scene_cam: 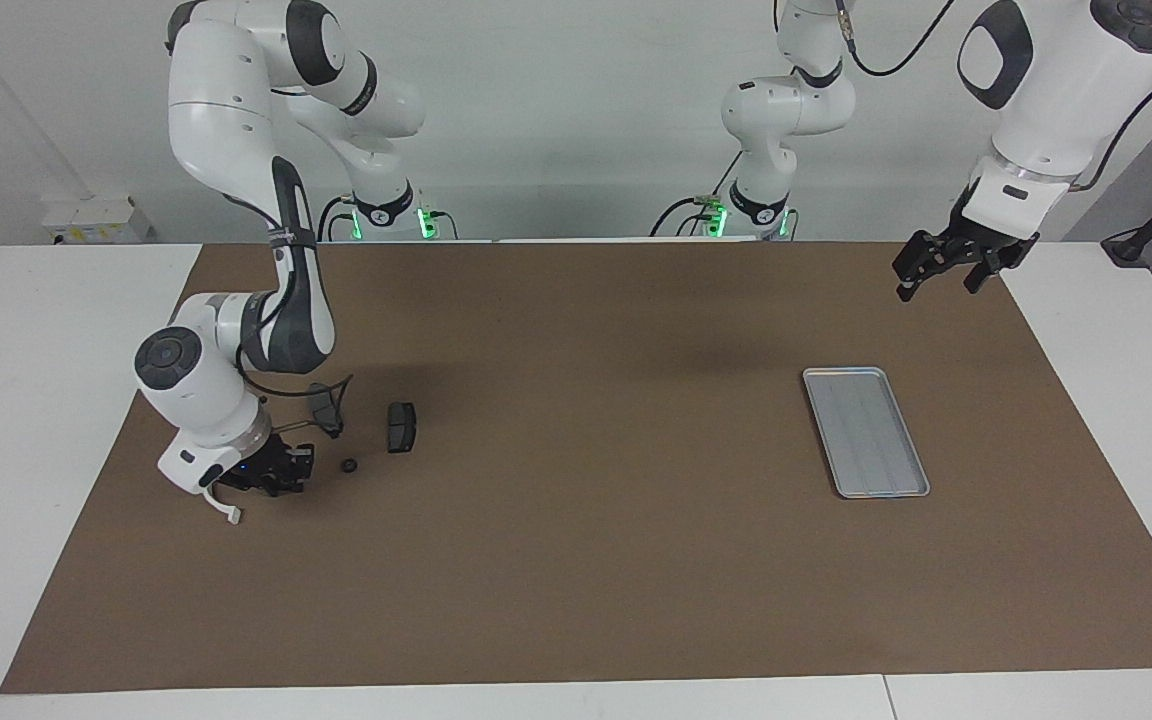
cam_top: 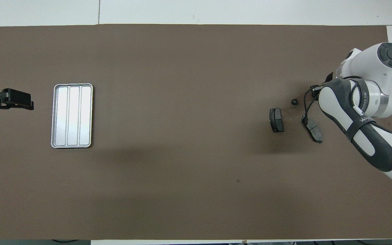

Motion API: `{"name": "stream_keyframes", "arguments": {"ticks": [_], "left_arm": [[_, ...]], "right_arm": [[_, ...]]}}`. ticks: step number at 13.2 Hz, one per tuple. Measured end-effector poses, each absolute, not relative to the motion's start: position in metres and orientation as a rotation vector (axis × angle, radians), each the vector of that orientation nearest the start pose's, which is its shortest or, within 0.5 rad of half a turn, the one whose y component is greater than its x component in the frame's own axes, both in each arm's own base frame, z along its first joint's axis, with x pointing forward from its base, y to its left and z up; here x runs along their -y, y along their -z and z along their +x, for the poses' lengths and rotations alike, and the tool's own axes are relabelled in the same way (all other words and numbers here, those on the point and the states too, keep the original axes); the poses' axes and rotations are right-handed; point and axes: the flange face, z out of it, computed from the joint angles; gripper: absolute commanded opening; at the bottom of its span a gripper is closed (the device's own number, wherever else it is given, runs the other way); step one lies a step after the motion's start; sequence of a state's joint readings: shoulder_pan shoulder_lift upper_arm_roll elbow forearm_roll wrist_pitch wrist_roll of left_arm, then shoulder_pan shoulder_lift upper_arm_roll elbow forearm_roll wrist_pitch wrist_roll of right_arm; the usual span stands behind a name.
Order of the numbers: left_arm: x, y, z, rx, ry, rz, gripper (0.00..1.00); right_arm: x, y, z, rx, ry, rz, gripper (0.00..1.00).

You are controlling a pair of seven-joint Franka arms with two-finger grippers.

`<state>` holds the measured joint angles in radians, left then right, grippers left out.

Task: Pick bearing gear from pile to tray
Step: 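Reach the right gripper to the black bearing beside the white bracket and grasp it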

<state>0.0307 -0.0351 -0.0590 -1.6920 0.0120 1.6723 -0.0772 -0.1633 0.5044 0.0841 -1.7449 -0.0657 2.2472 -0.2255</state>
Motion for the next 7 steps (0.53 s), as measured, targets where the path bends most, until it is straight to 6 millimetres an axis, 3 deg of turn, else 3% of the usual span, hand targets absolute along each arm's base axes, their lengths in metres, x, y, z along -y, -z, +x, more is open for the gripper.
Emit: {"name": "stream_keyframes", "arguments": {"ticks": [4,5,7], "left_arm": [[0.015,-0.595,0.55,0.075,0.025,-3.127,1.0],[0.015,-0.595,0.55,0.075,0.025,-3.127,1.0],[0.015,-0.595,0.55,0.075,0.025,-3.127,1.0]], "right_arm": [[0.054,-0.299,0.666,0.296,-0.01,-3.14,0.0],[0.05,-0.315,0.671,0.308,-0.02,-3.142,0.0],[0.035,-0.367,0.686,0.329,-0.016,-3.142,0.0]]}}
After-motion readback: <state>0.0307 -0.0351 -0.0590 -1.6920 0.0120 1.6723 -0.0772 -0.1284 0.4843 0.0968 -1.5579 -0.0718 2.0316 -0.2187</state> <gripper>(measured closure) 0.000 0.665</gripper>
